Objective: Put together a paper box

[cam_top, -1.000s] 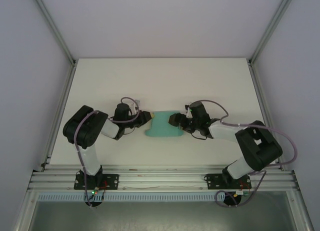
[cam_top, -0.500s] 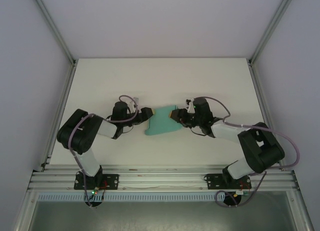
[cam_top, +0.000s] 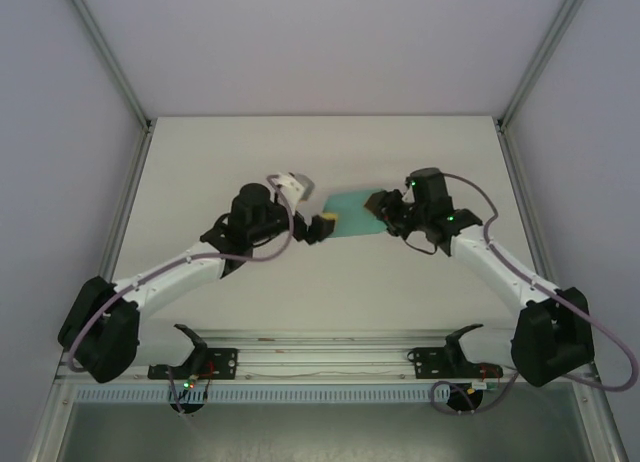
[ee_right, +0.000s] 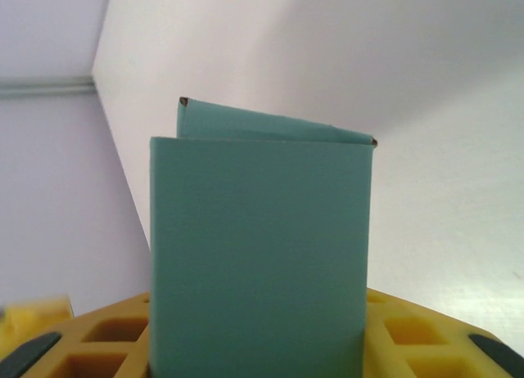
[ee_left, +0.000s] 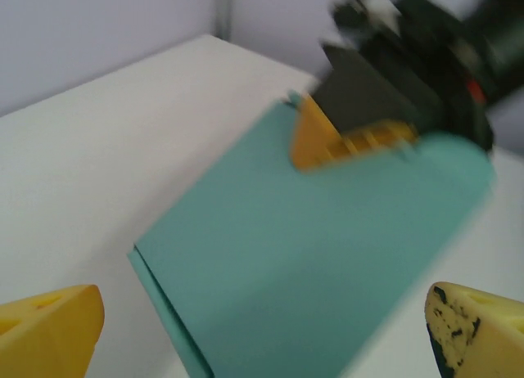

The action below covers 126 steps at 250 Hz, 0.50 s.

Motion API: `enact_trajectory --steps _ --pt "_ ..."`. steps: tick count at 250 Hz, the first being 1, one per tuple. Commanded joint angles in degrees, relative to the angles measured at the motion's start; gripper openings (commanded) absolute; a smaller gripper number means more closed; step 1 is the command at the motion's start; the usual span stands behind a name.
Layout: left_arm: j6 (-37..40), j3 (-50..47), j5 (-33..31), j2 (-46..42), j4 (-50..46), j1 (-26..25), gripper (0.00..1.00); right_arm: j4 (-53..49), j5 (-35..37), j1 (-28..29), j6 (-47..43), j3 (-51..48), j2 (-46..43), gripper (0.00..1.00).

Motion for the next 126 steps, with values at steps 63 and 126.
enact_trajectory --steps 63,126 --pt "30.92 5.46 -11.47 0.64 -19.73 -9.79 1.00 -24.54 -15.33 -4.32 3.60 9.89 5.53 0.37" --pt "34.10 5.12 -17.65 2.84 -17.05 -9.94 1.00 -21.28 -20.46 -4.27 8.25 8.14 5.78 0.35"
